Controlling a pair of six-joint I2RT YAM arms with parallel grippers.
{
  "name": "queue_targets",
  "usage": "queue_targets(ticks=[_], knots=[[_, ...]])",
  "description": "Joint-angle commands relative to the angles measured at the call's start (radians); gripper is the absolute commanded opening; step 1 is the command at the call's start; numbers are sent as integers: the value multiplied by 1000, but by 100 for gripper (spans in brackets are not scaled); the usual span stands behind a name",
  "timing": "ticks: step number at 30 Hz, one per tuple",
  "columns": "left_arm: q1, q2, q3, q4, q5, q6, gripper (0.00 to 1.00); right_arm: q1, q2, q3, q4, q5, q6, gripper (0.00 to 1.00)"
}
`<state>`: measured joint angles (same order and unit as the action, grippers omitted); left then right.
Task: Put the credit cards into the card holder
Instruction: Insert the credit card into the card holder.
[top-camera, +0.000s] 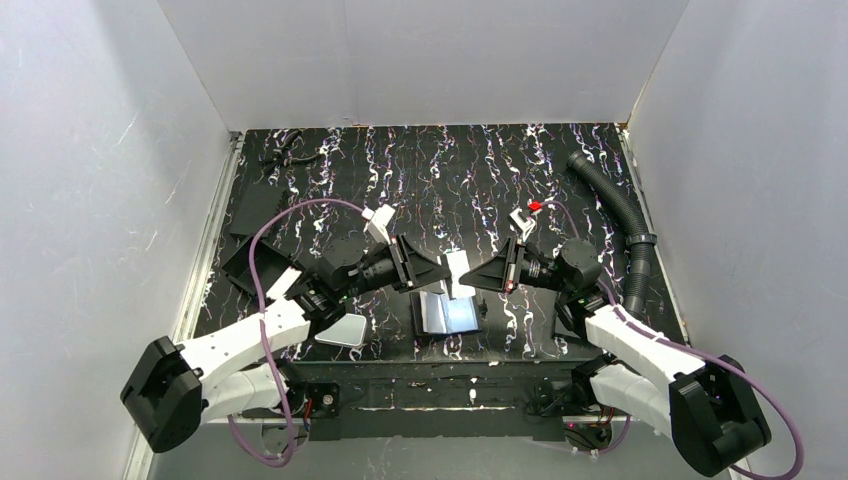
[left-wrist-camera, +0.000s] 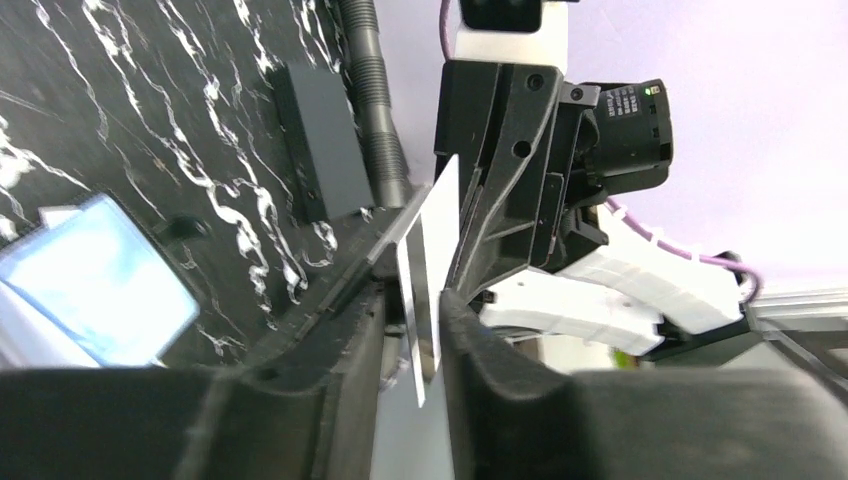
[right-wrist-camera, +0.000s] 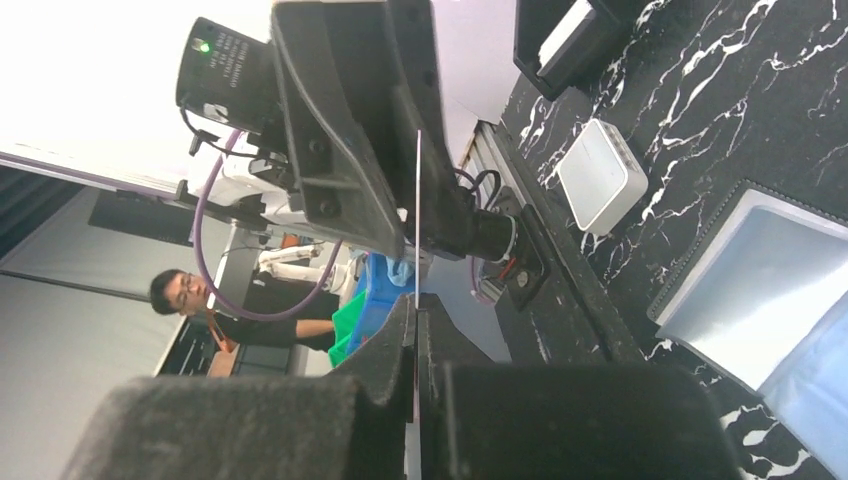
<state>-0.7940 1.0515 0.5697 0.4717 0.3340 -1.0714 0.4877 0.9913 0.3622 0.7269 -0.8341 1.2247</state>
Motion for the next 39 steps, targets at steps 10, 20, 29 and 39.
queue_targets(ticks=[10, 20, 29, 39], knots=[[-37, 33, 50, 33, -24, -50, 2, -5, -14, -37, 134, 42, 68, 1], [-137, 165, 145, -386, -190, 70, 0, -14, 45, 187, -1003, 355, -730, 51], [-154, 241, 216, -584, -268, 110, 0, 22, 196, 132, -810, 158, -709, 35], [-100, 362, 207, -547, -176, 95, 0, 42, 334, 153, -704, 168, -748, 16]])
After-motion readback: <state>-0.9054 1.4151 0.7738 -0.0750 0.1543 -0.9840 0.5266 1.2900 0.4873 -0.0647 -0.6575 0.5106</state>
